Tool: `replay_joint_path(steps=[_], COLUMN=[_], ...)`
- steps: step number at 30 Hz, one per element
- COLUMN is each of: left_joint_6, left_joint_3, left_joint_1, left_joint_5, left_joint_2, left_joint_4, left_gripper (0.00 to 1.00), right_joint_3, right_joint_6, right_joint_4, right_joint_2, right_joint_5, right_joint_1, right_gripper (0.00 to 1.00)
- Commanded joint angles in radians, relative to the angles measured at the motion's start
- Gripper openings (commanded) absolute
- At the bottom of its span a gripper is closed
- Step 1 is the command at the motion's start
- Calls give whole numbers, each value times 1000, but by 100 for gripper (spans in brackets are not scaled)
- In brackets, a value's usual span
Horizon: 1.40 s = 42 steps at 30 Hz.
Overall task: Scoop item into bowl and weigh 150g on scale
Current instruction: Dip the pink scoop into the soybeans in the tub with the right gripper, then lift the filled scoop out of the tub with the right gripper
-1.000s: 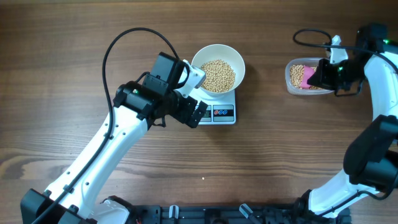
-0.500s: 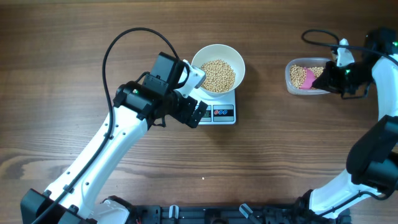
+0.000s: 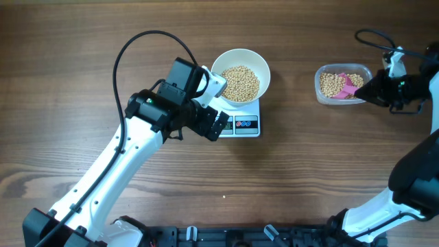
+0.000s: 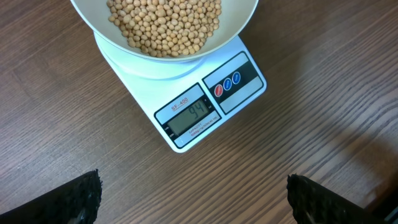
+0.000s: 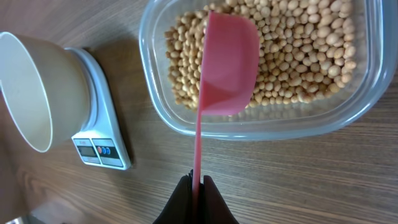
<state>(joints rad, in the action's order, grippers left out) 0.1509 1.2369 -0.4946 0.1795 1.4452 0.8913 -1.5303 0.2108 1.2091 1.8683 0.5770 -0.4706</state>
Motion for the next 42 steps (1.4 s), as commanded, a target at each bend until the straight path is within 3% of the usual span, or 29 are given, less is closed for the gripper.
replay_joint_path(steps=[1,22,42], left_joint_6=[-10,-9,-9], left_joint_3=[14,14,14], left_joint_1=[6,6,6], left_joint_5=[-6,-6,-6], left_joint_2=[-22,-22,-22], left_joint_4=[0,0,0], left_gripper=[100,100,100], right_joint_3=[-3,-3,1], right_joint_6=[30,80,240], right_joint_4=[8,7,28], right_joint_2=[-2,-2,-2], right_joint_5=[53,173,382], right_joint_1=[1,-86,-193], right_gripper=[4,4,4])
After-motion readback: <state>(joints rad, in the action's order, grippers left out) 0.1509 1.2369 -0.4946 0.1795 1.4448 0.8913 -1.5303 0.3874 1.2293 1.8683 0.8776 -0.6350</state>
